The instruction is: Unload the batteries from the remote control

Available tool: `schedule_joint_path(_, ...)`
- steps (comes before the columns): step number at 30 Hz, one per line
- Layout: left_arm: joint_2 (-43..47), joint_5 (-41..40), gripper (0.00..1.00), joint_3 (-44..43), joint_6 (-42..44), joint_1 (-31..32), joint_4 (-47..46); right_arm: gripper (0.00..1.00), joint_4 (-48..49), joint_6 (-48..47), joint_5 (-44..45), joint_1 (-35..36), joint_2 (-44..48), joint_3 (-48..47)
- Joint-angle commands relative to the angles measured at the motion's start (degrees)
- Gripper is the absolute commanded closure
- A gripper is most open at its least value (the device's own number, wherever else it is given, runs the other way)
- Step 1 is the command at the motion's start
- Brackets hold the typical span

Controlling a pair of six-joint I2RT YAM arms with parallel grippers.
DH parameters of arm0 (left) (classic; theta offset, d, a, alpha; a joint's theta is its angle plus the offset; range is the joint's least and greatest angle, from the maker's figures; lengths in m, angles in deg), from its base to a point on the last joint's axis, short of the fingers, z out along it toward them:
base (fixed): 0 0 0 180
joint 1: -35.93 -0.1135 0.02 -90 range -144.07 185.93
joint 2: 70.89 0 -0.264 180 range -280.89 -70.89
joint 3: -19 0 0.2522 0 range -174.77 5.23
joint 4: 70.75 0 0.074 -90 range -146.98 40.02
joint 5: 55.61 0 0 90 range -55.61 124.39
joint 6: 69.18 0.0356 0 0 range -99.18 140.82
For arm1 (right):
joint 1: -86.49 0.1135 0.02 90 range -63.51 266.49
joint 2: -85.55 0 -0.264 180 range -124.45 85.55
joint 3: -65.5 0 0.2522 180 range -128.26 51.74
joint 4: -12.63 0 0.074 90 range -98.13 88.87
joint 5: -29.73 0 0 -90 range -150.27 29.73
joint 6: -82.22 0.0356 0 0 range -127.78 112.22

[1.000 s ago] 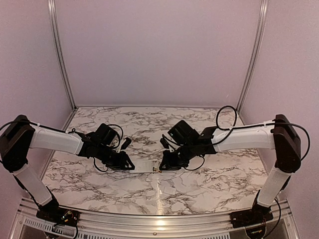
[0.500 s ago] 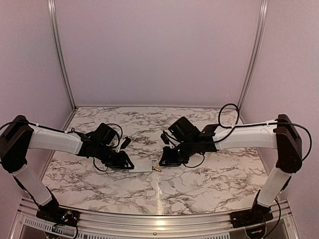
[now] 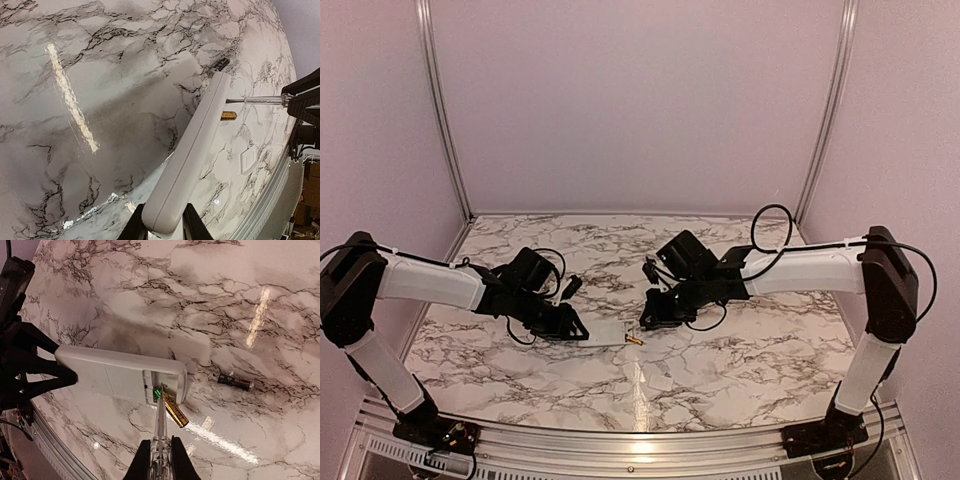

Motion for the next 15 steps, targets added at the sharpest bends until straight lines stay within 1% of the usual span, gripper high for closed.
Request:
schedule_joint_path(1, -1.0, -9.0, 1.0, 2.3, -0.6, -0.6, 8.7, 1.0, -0.9, -1.7, -0.9, -0.2, -1.2, -0.6)
schedule_joint_path(7, -1.0, -9.4, 1.0, 2.1, -1.0, -0.6, 8.5, 1.0, -1.8, -2.3, -1.9, 0.8, 0.8, 1.9)
schedule_joint_path(11, -1.1, -9.4, 1.0, 1.9, -1.3, -0.6, 8.4, 1.0, -0.9, -2.9, -4.6, 1.6, 0.5, 1.9)
schedule_joint_path(15, -1.3, -9.4, 1.0, 1.8, -1.6, -0.6, 8.2, 1.0, -0.4, -2.8, -4.7, 2.1, 0.9, 1.9)
